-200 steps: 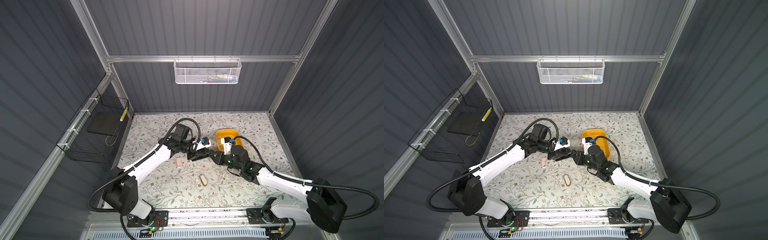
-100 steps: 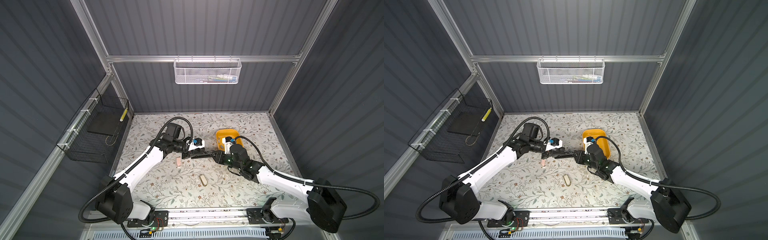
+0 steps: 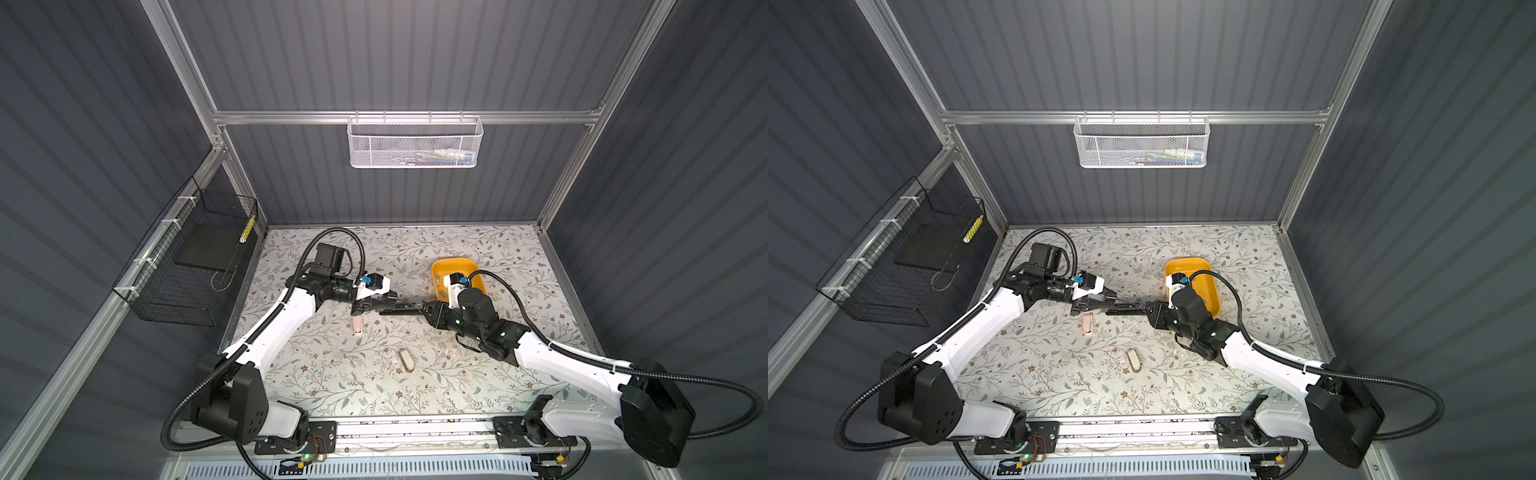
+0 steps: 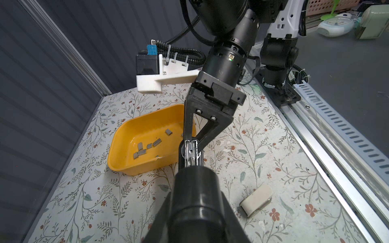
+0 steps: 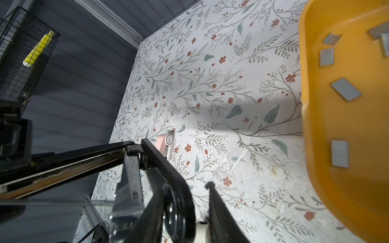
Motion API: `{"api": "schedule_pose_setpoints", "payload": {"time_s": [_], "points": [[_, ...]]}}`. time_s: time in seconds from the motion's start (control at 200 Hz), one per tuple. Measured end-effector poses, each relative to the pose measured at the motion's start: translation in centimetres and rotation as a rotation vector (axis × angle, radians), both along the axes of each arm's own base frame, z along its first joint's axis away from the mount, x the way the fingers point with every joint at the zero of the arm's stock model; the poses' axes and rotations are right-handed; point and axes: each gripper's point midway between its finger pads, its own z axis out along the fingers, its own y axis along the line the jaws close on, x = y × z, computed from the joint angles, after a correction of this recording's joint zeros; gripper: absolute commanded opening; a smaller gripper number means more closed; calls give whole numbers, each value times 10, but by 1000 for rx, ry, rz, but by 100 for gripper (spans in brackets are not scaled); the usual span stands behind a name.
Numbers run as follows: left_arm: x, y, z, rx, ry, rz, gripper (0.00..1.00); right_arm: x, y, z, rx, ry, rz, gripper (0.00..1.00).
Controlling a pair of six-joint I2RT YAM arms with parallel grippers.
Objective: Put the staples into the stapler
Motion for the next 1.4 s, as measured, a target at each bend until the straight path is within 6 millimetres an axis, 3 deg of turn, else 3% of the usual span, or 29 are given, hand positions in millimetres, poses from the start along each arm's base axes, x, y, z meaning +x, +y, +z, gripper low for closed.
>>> {"api": "schedule_pose_setpoints", "payload": {"time_s": [0.21, 0.305, 0.515, 0.705, 0.825, 0.94, 1.056, 1.176, 1.401], "points": [[0, 12, 11, -64, 38, -1, 0, 5, -19, -49, -136, 105, -64, 24], [2, 12, 13, -67, 36, 8, 0, 4, -24, -55, -159, 118, -69, 27], [7, 12, 7, -41, 30, 31, 0, -2, -31, -25, -130, 18, -45, 37], [6, -1, -19, 38, 60, 19, 0, -8, -39, 33, -103, -190, -2, 46], [-3, -13, -32, 92, 56, -8, 0, -17, -42, 73, -70, -365, 37, 42], [-11, -22, -43, 137, 54, -34, 0, -30, -36, 93, -46, -494, 109, 30], [-13, -27, -59, 184, 66, -46, 0, -47, -19, 95, -27, -561, 209, 30], [-17, -30, -71, 220, 92, -59, 0, -50, 0, 83, -34, -541, 283, 34], [-19, -33, -70, 223, 91, -67, 0, -48, 34, 55, -72, -456, 403, 42]]}}
